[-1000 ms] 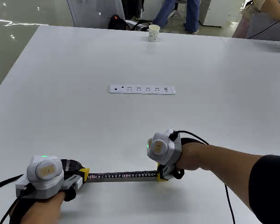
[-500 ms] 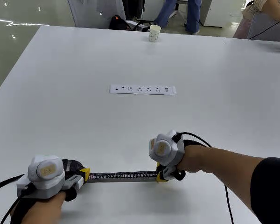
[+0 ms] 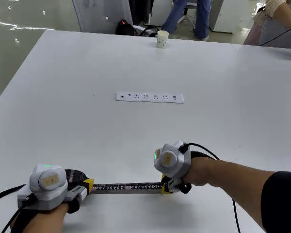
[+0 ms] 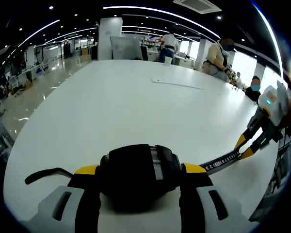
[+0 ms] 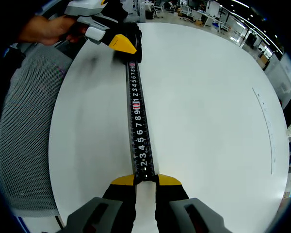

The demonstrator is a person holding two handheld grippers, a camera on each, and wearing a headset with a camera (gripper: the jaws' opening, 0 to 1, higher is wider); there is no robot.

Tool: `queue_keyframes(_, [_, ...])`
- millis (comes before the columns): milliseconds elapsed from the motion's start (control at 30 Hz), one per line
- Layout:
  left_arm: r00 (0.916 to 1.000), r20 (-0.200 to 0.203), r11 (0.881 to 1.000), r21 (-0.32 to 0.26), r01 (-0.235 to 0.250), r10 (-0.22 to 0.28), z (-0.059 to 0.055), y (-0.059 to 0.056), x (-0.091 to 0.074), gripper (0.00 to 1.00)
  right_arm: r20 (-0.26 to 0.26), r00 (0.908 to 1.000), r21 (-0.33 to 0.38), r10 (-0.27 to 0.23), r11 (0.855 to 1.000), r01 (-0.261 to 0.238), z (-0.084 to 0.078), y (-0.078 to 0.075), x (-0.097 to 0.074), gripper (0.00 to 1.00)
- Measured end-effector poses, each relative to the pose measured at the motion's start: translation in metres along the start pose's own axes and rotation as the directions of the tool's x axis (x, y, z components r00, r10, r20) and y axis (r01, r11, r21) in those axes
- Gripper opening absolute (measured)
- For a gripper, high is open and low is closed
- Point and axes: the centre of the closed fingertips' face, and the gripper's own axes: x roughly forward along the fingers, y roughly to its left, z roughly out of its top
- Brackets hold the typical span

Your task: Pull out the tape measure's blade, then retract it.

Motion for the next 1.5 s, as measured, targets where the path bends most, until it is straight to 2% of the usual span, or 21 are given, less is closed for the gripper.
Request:
queue_keyframes(967, [1.0000, -0.006, 1.000, 0.001, 0.001, -0.001, 0.000, 0.001, 0.000, 0.61, 0.035, 0.9994, -0.013, 0.005, 1.000, -0.005, 0.011, 0.000, 0.003, 0.11])
queue_keyframes(1500, [1.0000, -0.006, 1.000, 0.002, 0.000, 0.000, 0.000, 0.001, 0.000, 0.61, 0.030, 0.9996, -0.007, 0.002, 1.000, -0.002, 0.017, 0.002, 0.004, 0.11])
